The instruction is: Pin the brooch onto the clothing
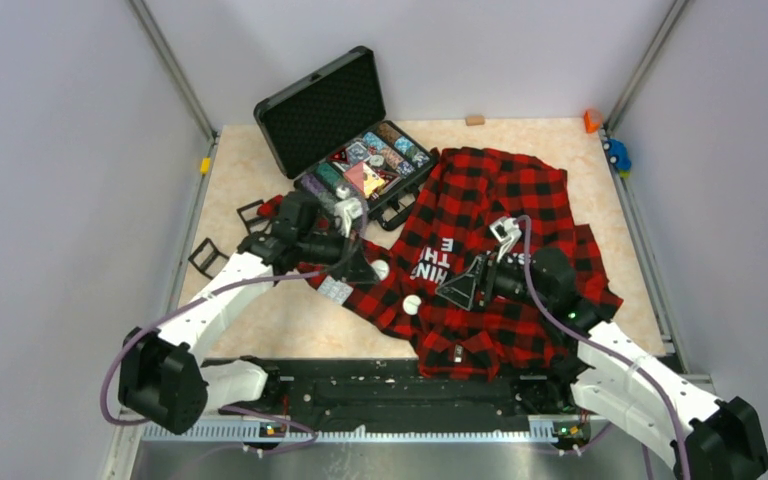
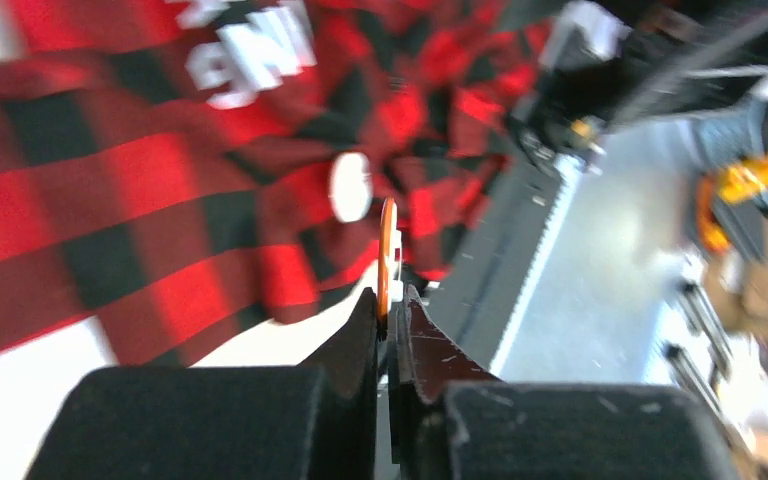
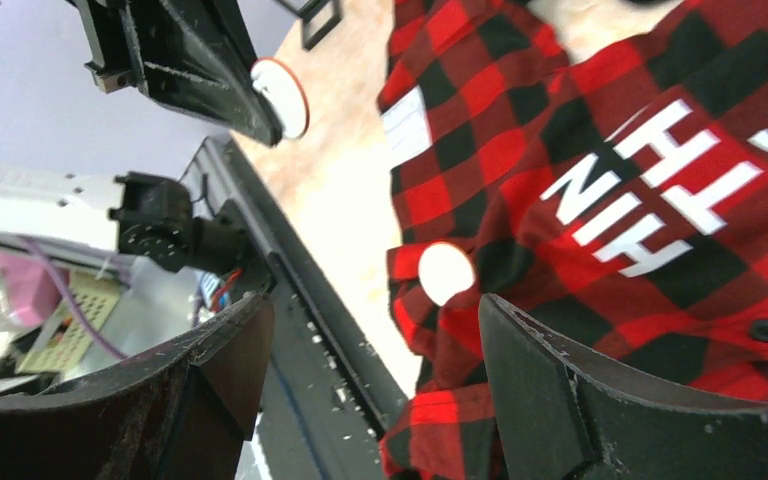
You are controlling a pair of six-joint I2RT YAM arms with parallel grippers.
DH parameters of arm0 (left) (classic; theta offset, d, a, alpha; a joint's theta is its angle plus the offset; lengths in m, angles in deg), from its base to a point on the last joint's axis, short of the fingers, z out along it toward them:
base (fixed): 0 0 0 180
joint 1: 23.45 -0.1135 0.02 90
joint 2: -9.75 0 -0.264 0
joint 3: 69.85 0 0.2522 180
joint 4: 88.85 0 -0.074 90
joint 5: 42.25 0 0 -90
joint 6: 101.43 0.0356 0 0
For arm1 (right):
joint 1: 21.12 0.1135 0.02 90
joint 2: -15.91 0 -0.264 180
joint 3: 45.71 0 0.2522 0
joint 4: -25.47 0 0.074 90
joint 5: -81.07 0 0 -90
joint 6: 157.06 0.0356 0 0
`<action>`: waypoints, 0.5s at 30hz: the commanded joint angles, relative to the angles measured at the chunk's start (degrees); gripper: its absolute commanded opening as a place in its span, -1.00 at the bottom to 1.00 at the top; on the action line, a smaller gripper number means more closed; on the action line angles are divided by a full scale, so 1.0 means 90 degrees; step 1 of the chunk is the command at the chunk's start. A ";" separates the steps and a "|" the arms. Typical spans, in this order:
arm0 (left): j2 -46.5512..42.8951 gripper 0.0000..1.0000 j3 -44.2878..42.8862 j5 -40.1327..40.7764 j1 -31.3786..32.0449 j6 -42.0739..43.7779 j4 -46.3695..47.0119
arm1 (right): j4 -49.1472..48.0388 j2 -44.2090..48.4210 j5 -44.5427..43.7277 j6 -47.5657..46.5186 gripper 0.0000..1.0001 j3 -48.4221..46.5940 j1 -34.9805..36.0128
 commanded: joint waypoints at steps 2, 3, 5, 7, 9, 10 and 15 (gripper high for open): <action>0.0281 -1.00 -0.0654 -0.2128 0.0780 0.0288 0.0404 | -0.0891 -0.0405 0.1185 0.0660 0.53 -0.0357 -0.0047; 0.0299 -1.00 -0.0693 -0.2336 0.0870 0.0322 0.0438 | -0.1002 -0.0477 0.1289 0.0756 0.53 -0.0366 -0.0005; 0.0317 -1.00 -0.0680 -0.2773 0.0962 0.0371 0.0531 | -0.1149 -0.0556 0.1344 0.0897 0.53 -0.0400 0.0118; 0.0324 -1.00 -0.0649 -0.2974 0.1039 0.0402 0.0586 | -0.1169 -0.0666 0.1313 0.0937 0.52 -0.0525 0.0318; 0.0276 -1.00 -0.0637 -0.2988 0.1144 0.0452 0.0519 | -0.1280 -0.0797 0.1274 0.0990 0.50 -0.0668 0.0547; 0.0214 -1.00 -0.0624 -0.2986 0.1198 0.0492 0.0468 | -0.1412 -0.0849 0.1248 0.1047 0.48 -0.0706 0.0663; -0.0103 -1.00 -0.0358 -0.2893 0.1405 0.0346 0.0748 | -0.2137 -0.1201 0.1092 0.1356 0.33 -0.0865 0.1008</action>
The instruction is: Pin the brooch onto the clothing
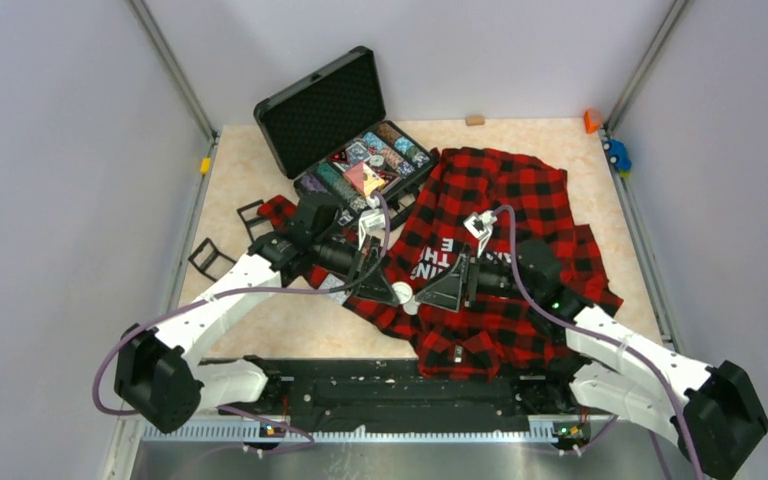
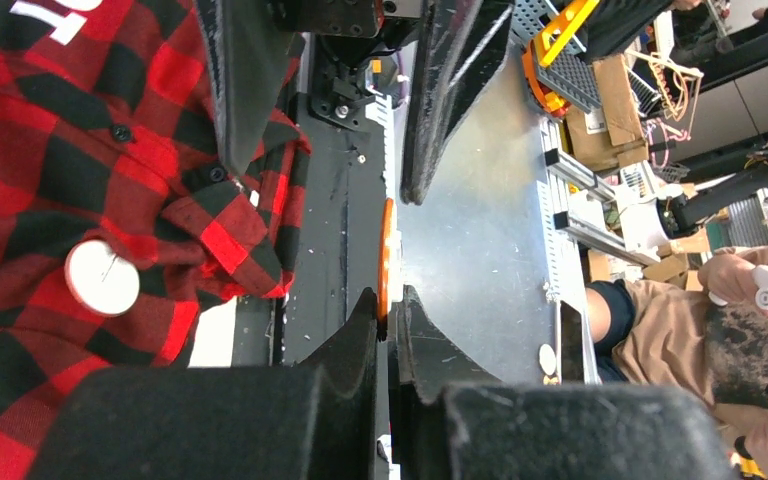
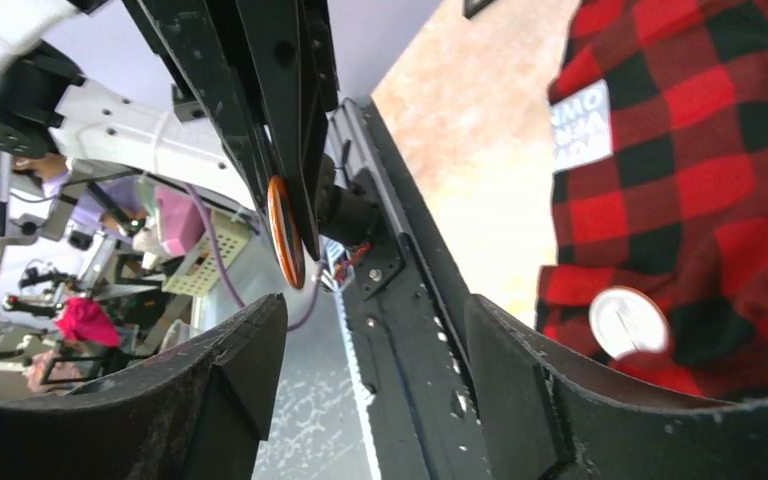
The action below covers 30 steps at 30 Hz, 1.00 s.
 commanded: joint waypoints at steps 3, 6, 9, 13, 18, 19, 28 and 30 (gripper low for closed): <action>-0.0404 -1.00 0.0133 -0.0223 0.0220 0.0031 0.0436 | -0.1066 -0.0386 0.0008 0.0372 0.27 -0.0529 0.0289; -0.0419 -1.00 0.0126 -0.0130 0.0240 0.0022 0.0439 | -0.1095 -0.0481 0.0096 0.0368 0.20 -0.0622 0.0351; -0.0412 -1.00 0.0114 0.0044 0.0243 0.0040 0.0416 | -0.1121 -0.0477 0.0130 0.0330 0.19 -0.0615 0.0439; -0.0335 -1.00 0.0101 -0.0005 0.0250 0.0032 0.0390 | -0.1194 -0.0432 0.0075 0.0339 0.19 -0.0595 0.0471; -0.0297 -1.00 0.0084 -0.0055 0.0261 0.0042 0.0380 | -0.1228 -0.0567 0.0055 0.0314 0.12 -0.0661 0.0478; -0.0304 -1.00 0.0088 -0.0024 0.0266 0.0050 0.0371 | -0.1252 -0.0613 0.0077 0.0307 0.09 -0.0659 0.0488; -0.0246 -1.00 0.0089 0.0030 0.0269 0.0038 0.0370 | -0.1353 -0.0771 0.0096 0.0304 -0.05 -0.0665 0.0576; -0.0246 -1.00 0.0080 0.0082 0.0270 0.0050 0.0371 | -0.1403 -0.0790 0.0139 0.0314 -0.05 -0.0659 0.0585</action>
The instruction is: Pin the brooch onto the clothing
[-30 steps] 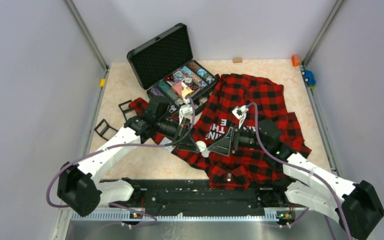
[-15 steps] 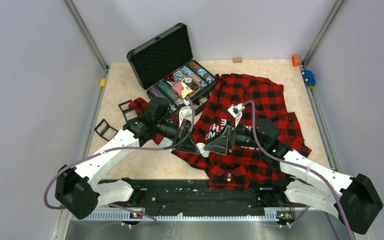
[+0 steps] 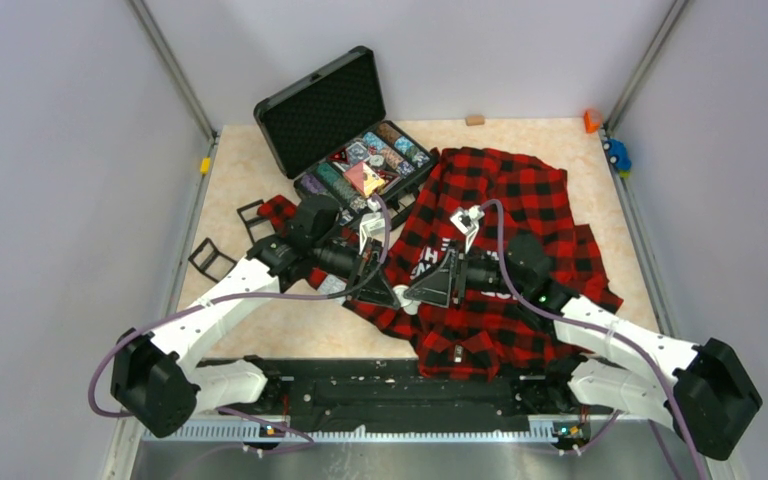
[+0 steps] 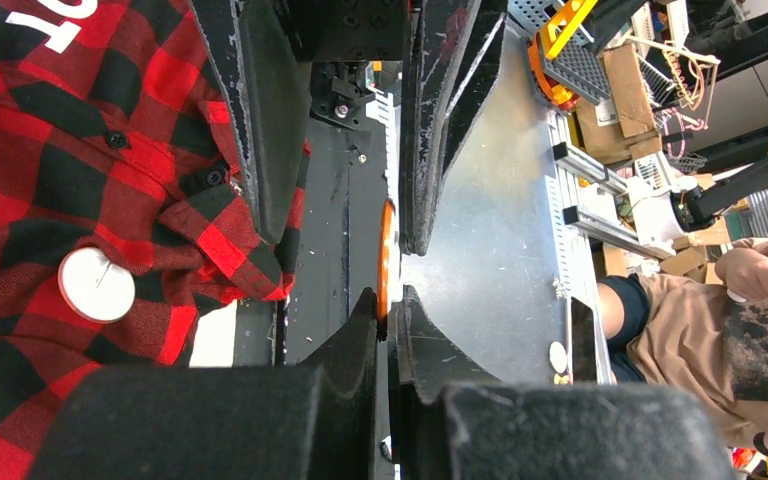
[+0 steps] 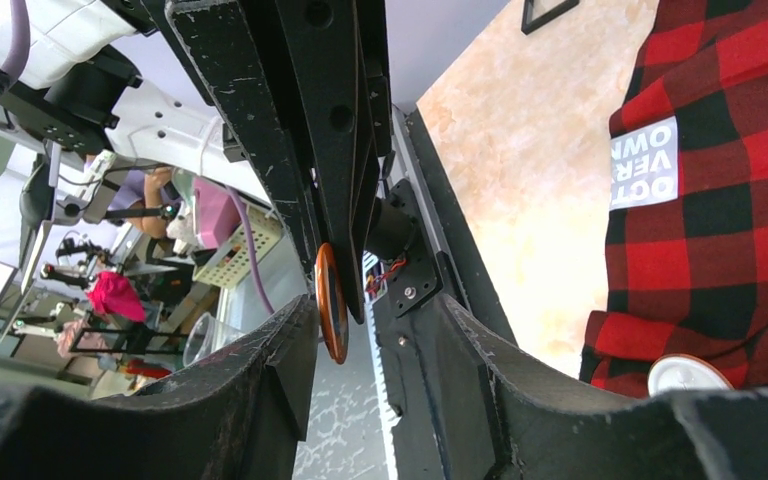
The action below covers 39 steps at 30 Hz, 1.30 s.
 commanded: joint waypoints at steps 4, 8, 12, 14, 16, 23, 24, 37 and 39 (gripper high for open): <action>0.0019 -1.00 -0.0032 0.0019 0.0035 0.0049 0.0222 | -0.0372 -0.0085 0.0055 -0.0024 -0.10 -0.0266 0.0095; 0.0046 -1.00 -0.0045 0.0041 0.0031 0.0050 0.0223 | -0.0263 -0.0142 0.0020 -0.0121 -0.19 -0.0275 0.0119; 0.0029 -1.00 -0.0043 0.0076 0.0028 0.0054 0.0224 | -0.0026 -0.0198 -0.0139 -0.0276 -0.31 -0.0308 0.0167; 0.0022 -1.00 -0.0042 0.0082 0.0026 0.0052 0.0224 | 0.0190 -0.0211 -0.0299 -0.0457 -0.37 -0.0346 0.0213; 0.0013 -1.00 -0.0047 0.0068 0.0028 0.0049 0.0224 | 0.0446 -0.0228 -0.0500 -0.0613 -0.45 -0.0397 0.0261; 0.0041 -1.00 -0.0042 -0.0014 0.0033 0.0027 0.0243 | 0.1298 -0.0462 -0.1174 -0.0946 -0.72 -0.0711 0.0368; 0.0029 -1.00 -0.0046 -0.0015 0.0027 0.0028 0.0244 | 0.1365 -0.0499 -0.1234 -0.0992 -0.75 -0.0739 0.0398; 0.0034 -1.00 -0.0042 0.0248 0.0029 0.0197 0.0101 | 0.1721 0.0357 -0.1452 -0.1198 -0.10 -0.0818 0.0418; 0.0064 -1.00 -0.0048 0.0220 0.0032 0.0187 0.0098 | 0.1762 0.0556 -0.1522 -0.1220 0.03 -0.0817 0.0421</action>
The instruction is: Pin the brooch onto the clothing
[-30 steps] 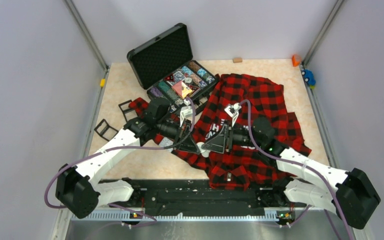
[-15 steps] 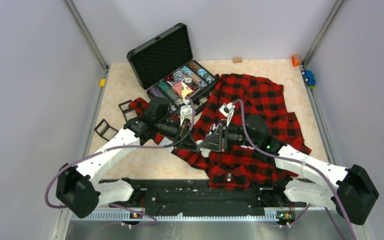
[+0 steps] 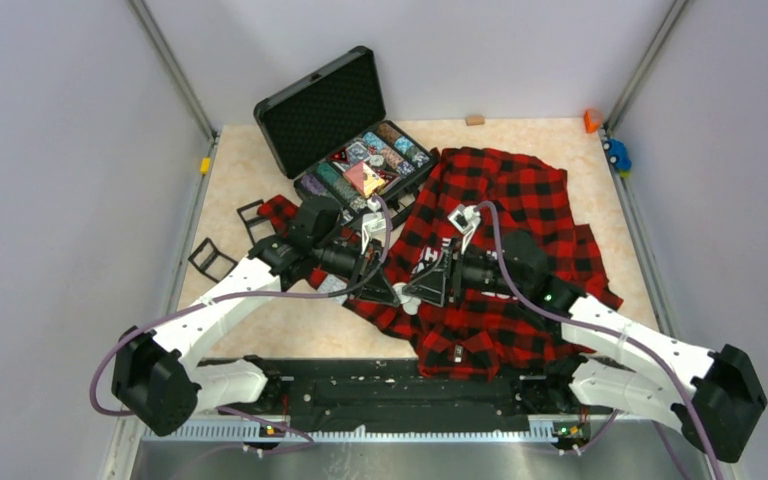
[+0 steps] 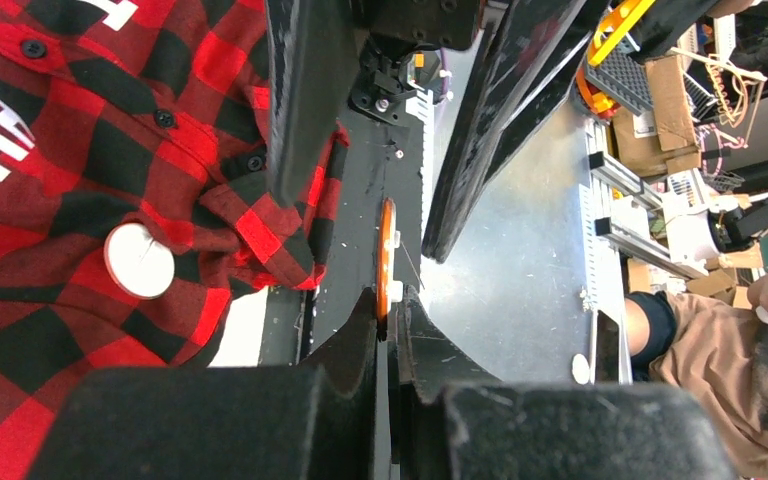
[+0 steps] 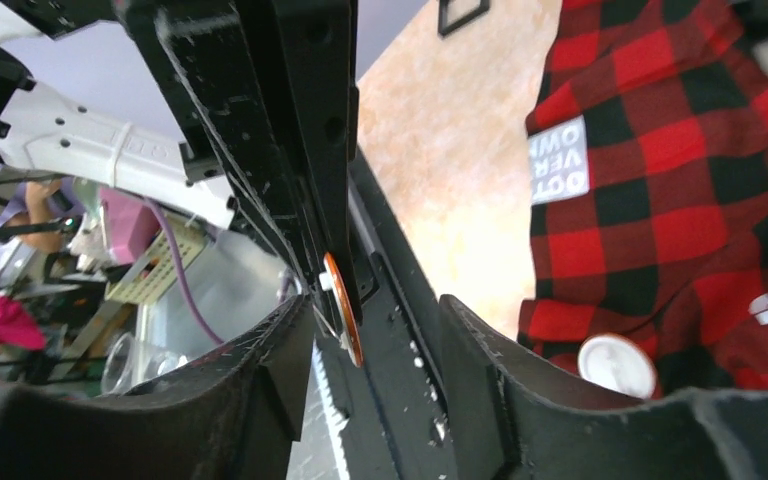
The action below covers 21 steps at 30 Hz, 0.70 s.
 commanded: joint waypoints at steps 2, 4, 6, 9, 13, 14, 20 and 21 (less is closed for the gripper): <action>0.0009 -1.00 -0.0094 -0.0389 0.0063 0.0110 0.0170 | 0.0135 0.0572 -0.0488 -0.0231 0.09 -0.0203 0.0034; -0.0008 -1.00 -0.0102 -0.0389 0.0059 0.0109 0.0175 | 0.0055 0.0618 -0.0536 -0.0195 0.10 -0.0167 0.0034; -0.0018 -1.00 -0.0093 -0.0409 0.0061 0.0110 0.0175 | -0.0008 0.0589 -0.0582 -0.0161 0.10 -0.0134 0.0038; -0.0036 -1.00 -0.0089 -0.0436 0.0057 0.0110 0.0175 | -0.0142 0.0468 -0.0547 -0.0116 -0.01 -0.0084 0.0034; -0.0034 -1.00 -0.0090 -0.0432 0.0061 0.0109 0.0175 | -0.0312 0.0273 -0.0297 -0.0053 -0.14 -0.0085 0.0042; -0.0030 -1.00 -0.0089 -0.0428 0.0057 0.0105 0.0173 | -0.0371 0.0238 -0.0222 -0.0023 -0.18 -0.0078 0.0041; -0.0006 -1.00 -0.0092 -0.0402 0.0059 0.0082 0.0175 | -0.0740 0.0066 0.0163 0.0121 -0.31 -0.0044 0.0036; -0.0008 -1.00 -0.0088 -0.0380 0.0062 0.0087 0.0175 | -0.0778 0.0043 0.0221 0.0136 -0.32 -0.0036 0.0040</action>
